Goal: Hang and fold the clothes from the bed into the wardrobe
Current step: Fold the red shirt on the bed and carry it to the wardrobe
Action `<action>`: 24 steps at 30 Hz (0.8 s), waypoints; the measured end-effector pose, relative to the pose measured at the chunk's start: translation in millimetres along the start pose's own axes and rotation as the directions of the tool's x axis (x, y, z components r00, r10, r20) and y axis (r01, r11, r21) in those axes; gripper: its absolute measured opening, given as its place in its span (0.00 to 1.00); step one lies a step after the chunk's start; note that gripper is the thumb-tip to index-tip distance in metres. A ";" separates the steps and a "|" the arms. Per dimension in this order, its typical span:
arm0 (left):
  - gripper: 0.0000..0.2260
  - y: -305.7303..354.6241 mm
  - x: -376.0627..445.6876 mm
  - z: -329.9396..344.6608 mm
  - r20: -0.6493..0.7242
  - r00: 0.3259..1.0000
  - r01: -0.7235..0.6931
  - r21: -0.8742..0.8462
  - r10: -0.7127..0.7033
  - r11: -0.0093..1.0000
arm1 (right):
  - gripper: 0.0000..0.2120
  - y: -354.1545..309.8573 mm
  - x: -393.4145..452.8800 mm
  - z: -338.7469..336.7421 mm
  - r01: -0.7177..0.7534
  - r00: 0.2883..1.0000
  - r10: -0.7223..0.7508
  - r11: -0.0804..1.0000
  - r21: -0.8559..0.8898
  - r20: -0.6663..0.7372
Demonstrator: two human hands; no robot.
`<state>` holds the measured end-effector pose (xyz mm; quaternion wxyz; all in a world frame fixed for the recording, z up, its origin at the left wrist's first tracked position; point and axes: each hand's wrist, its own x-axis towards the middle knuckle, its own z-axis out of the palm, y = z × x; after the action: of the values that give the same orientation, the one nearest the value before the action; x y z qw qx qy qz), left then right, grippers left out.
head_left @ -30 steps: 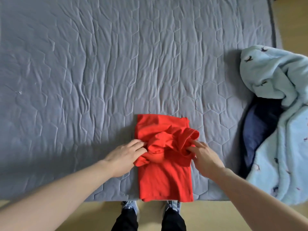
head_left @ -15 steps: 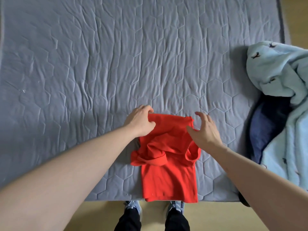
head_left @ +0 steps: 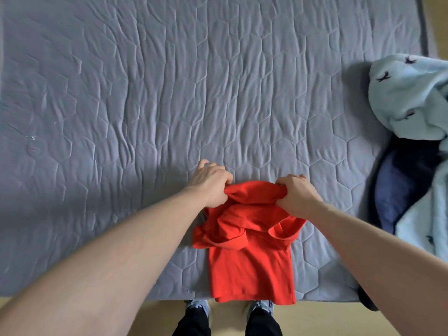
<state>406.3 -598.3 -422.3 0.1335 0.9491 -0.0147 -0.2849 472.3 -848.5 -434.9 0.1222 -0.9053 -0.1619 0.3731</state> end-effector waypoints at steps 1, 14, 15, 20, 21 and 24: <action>0.08 1.0 -5.9 -3.6 -0.036 0.999 -0.025 -0.059 0.023 0.998 | 0.16 -0.2 -5.2 -2.1 0.029 0.999 -0.028 0.999 0.038 -0.024; 0.18 57.2 -156.6 36.7 -0.164 0.967 -0.210 -0.075 0.196 0.975 | 0.19 11.9 -150.4 53.1 0.176 0.982 -0.174 0.984 0.029 -0.081; 0.19 65.0 -167.0 46.2 -0.130 0.975 -0.190 -0.073 0.180 0.979 | 0.20 14.4 -162.4 64.7 0.162 0.985 -0.160 0.987 0.018 -0.068; 0.18 90.0 -203.6 91.8 0.292 0.950 -0.092 -0.073 0.109 0.993 | 0.19 20.7 -207.7 115.3 0.119 0.989 -0.113 0.991 -0.054 0.096; 0.21 89.5 -207.2 99.5 0.361 0.927 -0.073 -0.096 0.103 0.993 | 0.22 22.0 -213.9 123.6 0.102 0.981 -0.091 0.993 -0.055 0.169; 0.19 87.6 -209.4 112.8 0.417 0.909 0.110 -0.272 0.015 0.956 | 0.24 18.9 -222.8 143.1 -0.016 0.980 -0.009 0.993 0.120 0.200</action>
<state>173.8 -688.6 -377.4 0.2576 0.8371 0.0224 -0.4821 224.7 -937.2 -398.6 0.1594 -0.8543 -0.1489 0.4718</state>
